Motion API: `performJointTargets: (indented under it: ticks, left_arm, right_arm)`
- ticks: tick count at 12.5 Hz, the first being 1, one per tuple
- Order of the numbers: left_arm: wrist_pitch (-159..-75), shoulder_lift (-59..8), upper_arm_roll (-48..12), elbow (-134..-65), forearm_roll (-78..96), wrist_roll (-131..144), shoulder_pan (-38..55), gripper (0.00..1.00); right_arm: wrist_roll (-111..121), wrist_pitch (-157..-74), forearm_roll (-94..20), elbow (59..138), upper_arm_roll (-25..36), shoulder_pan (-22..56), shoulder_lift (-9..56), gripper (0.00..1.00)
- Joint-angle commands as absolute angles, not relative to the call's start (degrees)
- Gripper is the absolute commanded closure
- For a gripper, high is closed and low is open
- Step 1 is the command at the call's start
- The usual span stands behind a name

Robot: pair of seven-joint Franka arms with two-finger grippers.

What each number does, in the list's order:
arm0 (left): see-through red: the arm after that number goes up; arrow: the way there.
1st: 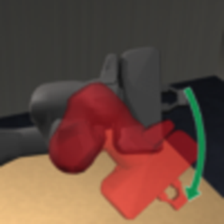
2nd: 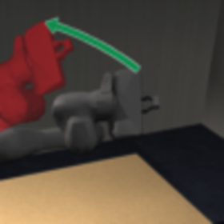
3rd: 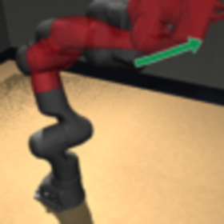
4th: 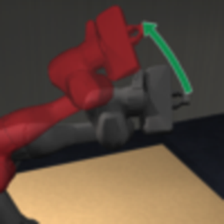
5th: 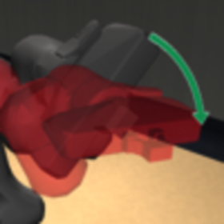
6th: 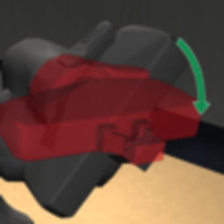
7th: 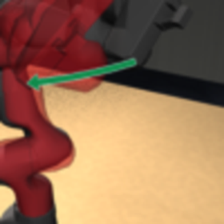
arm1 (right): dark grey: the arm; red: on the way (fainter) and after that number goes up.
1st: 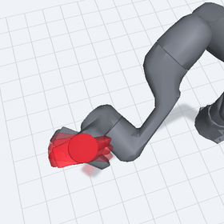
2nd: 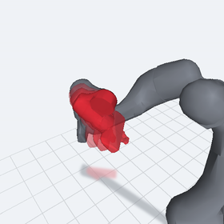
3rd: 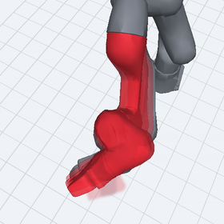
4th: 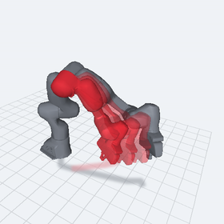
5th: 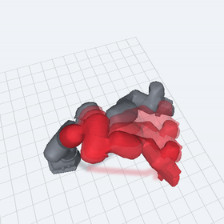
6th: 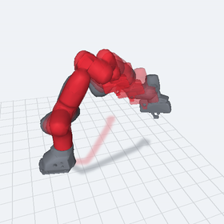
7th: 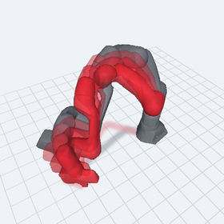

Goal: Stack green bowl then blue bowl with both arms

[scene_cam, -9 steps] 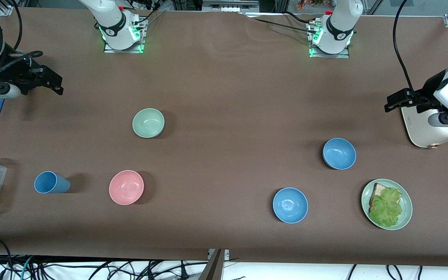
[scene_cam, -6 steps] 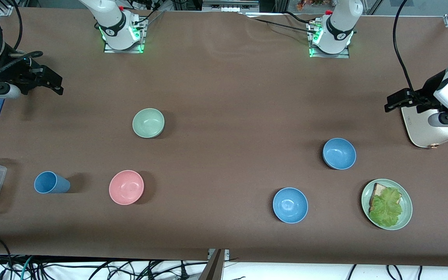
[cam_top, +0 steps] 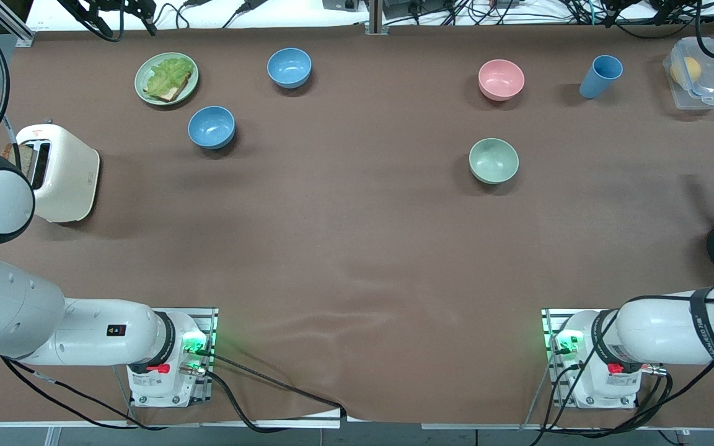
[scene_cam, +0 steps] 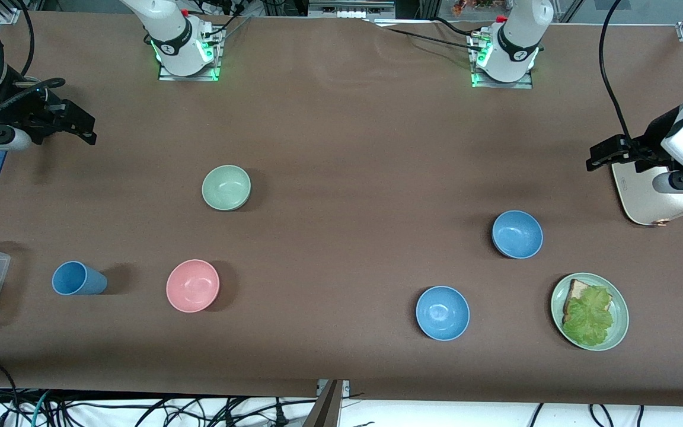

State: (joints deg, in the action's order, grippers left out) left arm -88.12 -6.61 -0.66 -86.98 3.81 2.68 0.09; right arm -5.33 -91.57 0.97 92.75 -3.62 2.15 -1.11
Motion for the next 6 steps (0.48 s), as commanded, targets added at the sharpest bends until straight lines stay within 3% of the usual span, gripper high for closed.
performJointTargets:
  ticks: [1, 6]
  left_arm:
    - [-86.92, -7.65, -0.79, -84.81, 3.78, 2.72, 0.09, 0.00]
    - [-86.92, -7.65, -0.79, -84.81, 3.87, 2.64, 0.00, 0.00]
  right_arm:
    - [-5.98, -90.26, 1.32, 90.70, -4.31, 1.32, -0.35, 0.00]
    - [-6.15, -90.79, 1.41, 90.70, -4.31, 1.32, -0.26, 0.00]
